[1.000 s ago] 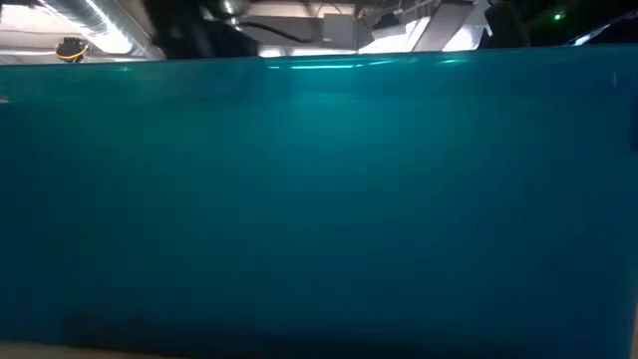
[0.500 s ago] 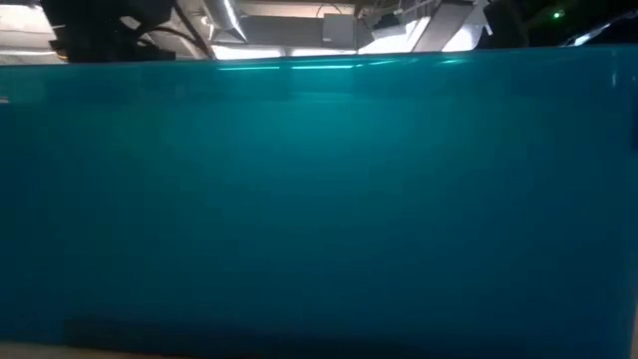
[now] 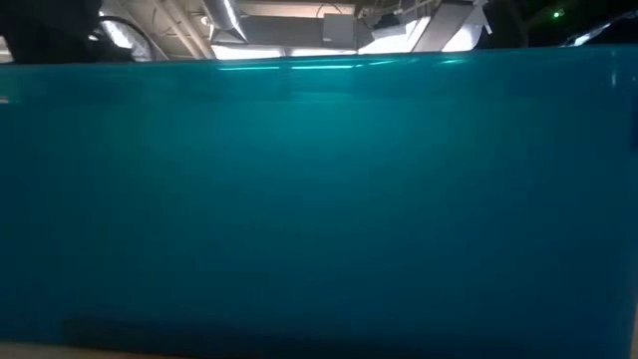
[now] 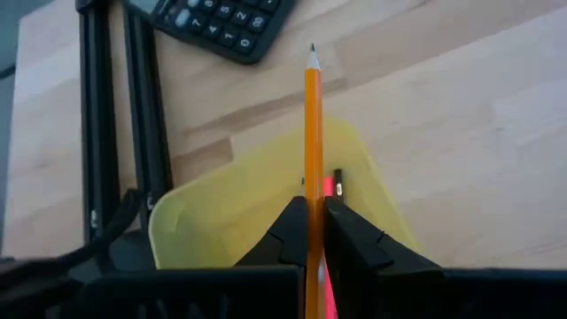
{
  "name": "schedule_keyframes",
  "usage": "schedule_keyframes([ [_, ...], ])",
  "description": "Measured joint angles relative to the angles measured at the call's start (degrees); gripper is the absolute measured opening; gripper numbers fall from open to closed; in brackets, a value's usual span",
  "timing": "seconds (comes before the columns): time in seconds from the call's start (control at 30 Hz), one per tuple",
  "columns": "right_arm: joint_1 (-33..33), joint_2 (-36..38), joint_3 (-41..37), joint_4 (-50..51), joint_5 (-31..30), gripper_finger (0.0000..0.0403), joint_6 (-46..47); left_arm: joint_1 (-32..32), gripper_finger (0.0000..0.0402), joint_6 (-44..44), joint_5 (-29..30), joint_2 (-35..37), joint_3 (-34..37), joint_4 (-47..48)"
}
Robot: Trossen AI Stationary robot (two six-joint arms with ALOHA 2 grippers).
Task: Sort crayons/erasers/pens/pencils in bins
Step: Put the yellow pencil into the yellow bin, then return to Home Position
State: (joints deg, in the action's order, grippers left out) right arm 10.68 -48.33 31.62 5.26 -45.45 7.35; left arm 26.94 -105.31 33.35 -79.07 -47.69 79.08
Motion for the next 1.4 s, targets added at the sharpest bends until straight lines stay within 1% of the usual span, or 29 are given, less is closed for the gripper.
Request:
schedule_keyframes([
  [0.07, 0.00, -0.01, 0.00, -0.14, 0.00, 0.0060, 0.05, 1.67, 0.0016, -2.49, -0.35, 0.00, 1.24, -0.23],
  [0.13, 0.00, -0.01, 0.00, -0.37, 0.00, 0.0060, 0.28, 3.14, 0.0016, -4.69, -2.15, 0.00, 2.91, -1.42],
  [0.27, 0.00, -0.01, 0.00, -0.37, 0.00, 0.0060, 2.45, 4.23, 0.0016, -6.87, -9.99, 0.13, 6.97, -4.82],
  [0.3, 0.00, -0.01, 0.00, -0.37, 0.02, 0.0060, 2.75, 4.23, 0.0016, -6.51, -10.81, 0.11, 7.31, -5.93],
  [0.37, -0.02, -0.03, 0.00, -0.35, 0.54, 0.0060, 2.91, 4.22, 0.0016, -6.17, -10.96, 0.11, 7.89, -7.90],
  [0.53, -0.07, -0.03, 0.00, -1.46, 4.13, 0.0060, 2.93, 4.22, 0.0024, -6.34, -7.95, 0.13, 7.90, -8.32],
  [0.73, -0.07, -0.03, -0.01, -1.55, 5.09, 0.0060, 3.92, 4.22, 0.0067, -5.45, -7.88, 0.13, 7.51, -7.93],
  [0.87, -0.07, -0.23, 0.00, -1.59, 6.57, 0.0060, 4.24, 4.22, 0.0093, -2.34, -8.52, 0.13, 5.33, -6.69],
  [0.97, -0.07, -1.60, -0.01, -1.60, 6.64, 0.0060, 4.35, 4.19, 0.0101, 0.27, -8.29, 0.13, 2.46, -3.56],
  [1.03, -0.07, -3.20, -0.02, -1.64, 6.65, 0.0060, 5.30, 4.20, 0.0101, 2.67, -6.49, 0.11, -0.26, -0.86],
  [1.1, -0.07, -5.06, -0.02, -1.78, 7.42, 0.0060, 7.35, 4.22, 0.0099, 5.70, -2.52, 0.11, -3.72, 0.43],
  [1.17, -0.07, -7.27, -0.02, -3.37, 10.48, 0.0060, 9.21, 4.22, 0.0099, 9.89, 3.55, 0.11, -7.39, 0.01],
  [1.2, -0.05, -8.39, -0.02, -4.71, 12.72, 0.0060, 10.45, 4.27, 0.0099, 12.11, 7.77, 0.13, -9.16, -1.30],
  [1.23, -0.02, -9.73, -0.02, -6.71, 15.36, 0.0060, 11.43, 4.46, 0.0100, 14.44, 12.31, 0.13, -10.56, -3.29],
  [1.3, 0.10, -12.64, -0.02, -11.51, 21.30, 0.0060, 12.02, 4.55, 0.0101, 19.95, 21.21, 0.15, -12.27, -10.50],
  [1.33, 0.17, -14.31, -0.02, -14.47, 24.05, 0.0060, 11.87, 4.03, 0.0099, 23.26, 23.56, 0.15, -12.61, -14.30],
  [1.37, 0.24, -15.95, -0.02, -17.78, 26.58, 0.0060, 11.80, 3.00, 0.0097, 26.87, 23.86, 0.15, -12.71, -17.84],
  [1.4, 0.36, -17.55, -0.02, -20.80, 28.59, 0.0060, 11.65, 1.58, 0.0095, 31.00, 22.82, 0.13, -12.61, -20.98],
])
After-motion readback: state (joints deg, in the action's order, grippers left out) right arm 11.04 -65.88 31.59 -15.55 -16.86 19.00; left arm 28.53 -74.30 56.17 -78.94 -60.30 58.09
